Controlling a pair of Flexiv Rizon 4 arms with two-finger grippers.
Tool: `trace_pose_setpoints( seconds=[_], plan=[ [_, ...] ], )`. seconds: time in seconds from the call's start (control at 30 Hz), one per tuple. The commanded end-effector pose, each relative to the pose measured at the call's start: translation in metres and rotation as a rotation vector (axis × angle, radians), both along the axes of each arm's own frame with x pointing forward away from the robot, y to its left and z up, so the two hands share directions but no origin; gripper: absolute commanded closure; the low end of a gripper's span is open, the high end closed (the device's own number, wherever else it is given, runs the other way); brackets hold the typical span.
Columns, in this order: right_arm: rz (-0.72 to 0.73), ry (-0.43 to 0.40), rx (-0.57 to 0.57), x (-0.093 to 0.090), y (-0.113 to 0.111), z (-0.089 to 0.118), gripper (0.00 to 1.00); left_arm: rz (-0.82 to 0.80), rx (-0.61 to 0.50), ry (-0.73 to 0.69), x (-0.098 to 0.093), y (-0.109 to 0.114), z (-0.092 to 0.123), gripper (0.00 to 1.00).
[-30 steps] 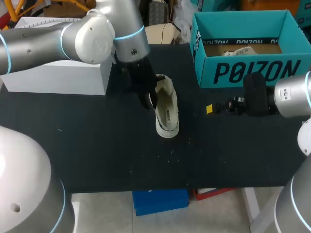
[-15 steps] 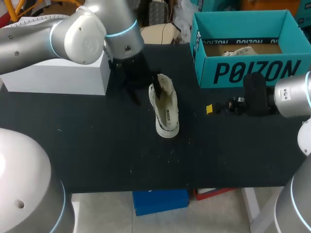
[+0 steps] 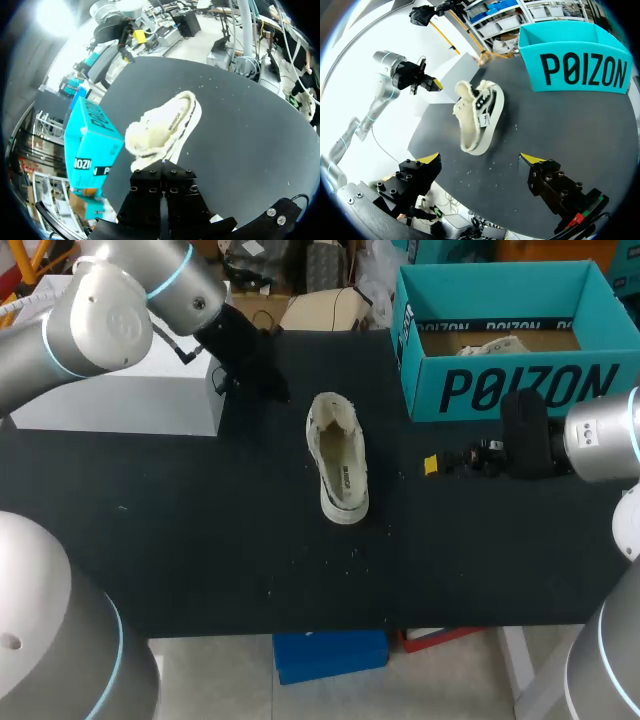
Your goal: Take the shoe out of the shoebox, open the shoe tongue, remove and reinsert the insole, then place the shoe into the shoebox
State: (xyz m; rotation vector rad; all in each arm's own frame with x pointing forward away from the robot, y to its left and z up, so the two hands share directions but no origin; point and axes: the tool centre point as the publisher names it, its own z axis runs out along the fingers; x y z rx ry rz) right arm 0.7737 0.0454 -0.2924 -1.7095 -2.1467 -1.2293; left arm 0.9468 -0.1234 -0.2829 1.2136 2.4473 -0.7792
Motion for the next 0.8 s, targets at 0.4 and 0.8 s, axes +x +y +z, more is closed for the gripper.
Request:
trace_pose_setpoints(
  seconds=[0.4, 0.8],
  plan=[
    [0.000, 0.001, 0.000, 0.000, 0.000, 0.000, 0.00, 0.062, 0.017, -0.048, 0.053, -0.044, -0.030, 1.00],
    [0.000, 0.001, 0.000, 0.000, 0.000, 0.000, 0.00, -0.058, 0.028, 0.012, 0.008, -0.076, -0.049, 1.00]
  ],
)
